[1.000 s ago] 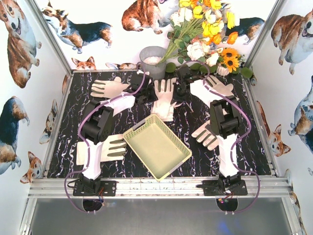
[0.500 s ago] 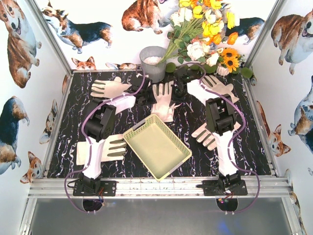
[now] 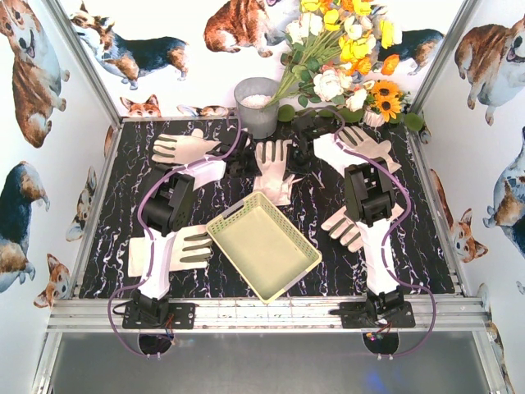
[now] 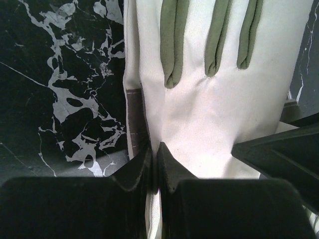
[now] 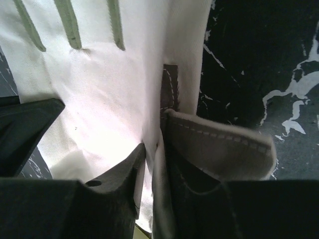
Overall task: Put the gloves into the storage basket
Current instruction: Pair the glove with the glove.
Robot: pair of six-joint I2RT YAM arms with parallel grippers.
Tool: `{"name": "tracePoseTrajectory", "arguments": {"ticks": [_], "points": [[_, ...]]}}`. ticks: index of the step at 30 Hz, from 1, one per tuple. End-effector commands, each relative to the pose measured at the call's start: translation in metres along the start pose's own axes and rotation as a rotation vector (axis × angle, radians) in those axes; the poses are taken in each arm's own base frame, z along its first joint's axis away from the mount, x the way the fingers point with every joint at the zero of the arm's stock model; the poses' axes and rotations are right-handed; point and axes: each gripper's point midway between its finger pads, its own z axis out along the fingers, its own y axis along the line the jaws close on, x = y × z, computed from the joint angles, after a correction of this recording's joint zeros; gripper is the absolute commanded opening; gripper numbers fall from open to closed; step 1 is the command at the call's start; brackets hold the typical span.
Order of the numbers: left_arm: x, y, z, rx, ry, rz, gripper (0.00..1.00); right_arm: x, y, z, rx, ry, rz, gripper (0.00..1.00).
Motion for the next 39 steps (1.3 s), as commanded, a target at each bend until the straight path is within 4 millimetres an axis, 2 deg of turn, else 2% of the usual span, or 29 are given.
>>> {"name": "tracePoseTrajectory", "arguments": {"ticks": [1, 10, 13, 16, 21, 25, 31, 35, 39], "points": [[-0.009, 0.030, 0.002, -0.068, -0.003, -0.015, 0.00, -0.021, -0.023, -0.029, 0.075, -0.062, 0.016, 0.28], [-0.015, 0.022, -0.004, -0.046, -0.015, -0.005, 0.00, -0.032, -0.047, -0.063, 0.084, -0.117, 0.054, 0.36], [-0.021, 0.017, -0.009, -0.042, -0.021, -0.010, 0.11, -0.031, -0.056, -0.075, 0.083, -0.137, 0.076, 0.44], [-0.031, 0.008, -0.016, -0.023, -0.038, -0.008, 0.24, -0.031, -0.063, -0.088, 0.061, -0.161, 0.109, 0.46], [-0.047, -0.008, -0.033, 0.008, -0.074, -0.017, 0.36, -0.025, -0.048, -0.105, -0.076, -0.181, 0.176, 0.50], [-0.051, -0.005, -0.050, -0.020, -0.092, -0.027, 0.42, -0.012, -0.030, -0.098, -0.212, -0.163, 0.269, 0.55], [-0.057, 0.012, -0.062, -0.046, -0.103, -0.046, 0.49, -0.009, -0.003, -0.078, -0.366, -0.147, 0.359, 0.62], [-0.057, 0.015, -0.055, -0.002, -0.080, -0.068, 0.54, 0.000, 0.014, -0.056, -0.382, -0.075, 0.399, 0.62], [-0.045, 0.020, -0.039, 0.032, -0.006, -0.093, 0.55, 0.001, 0.021, -0.039, -0.399, -0.062, 0.443, 0.63]]}}
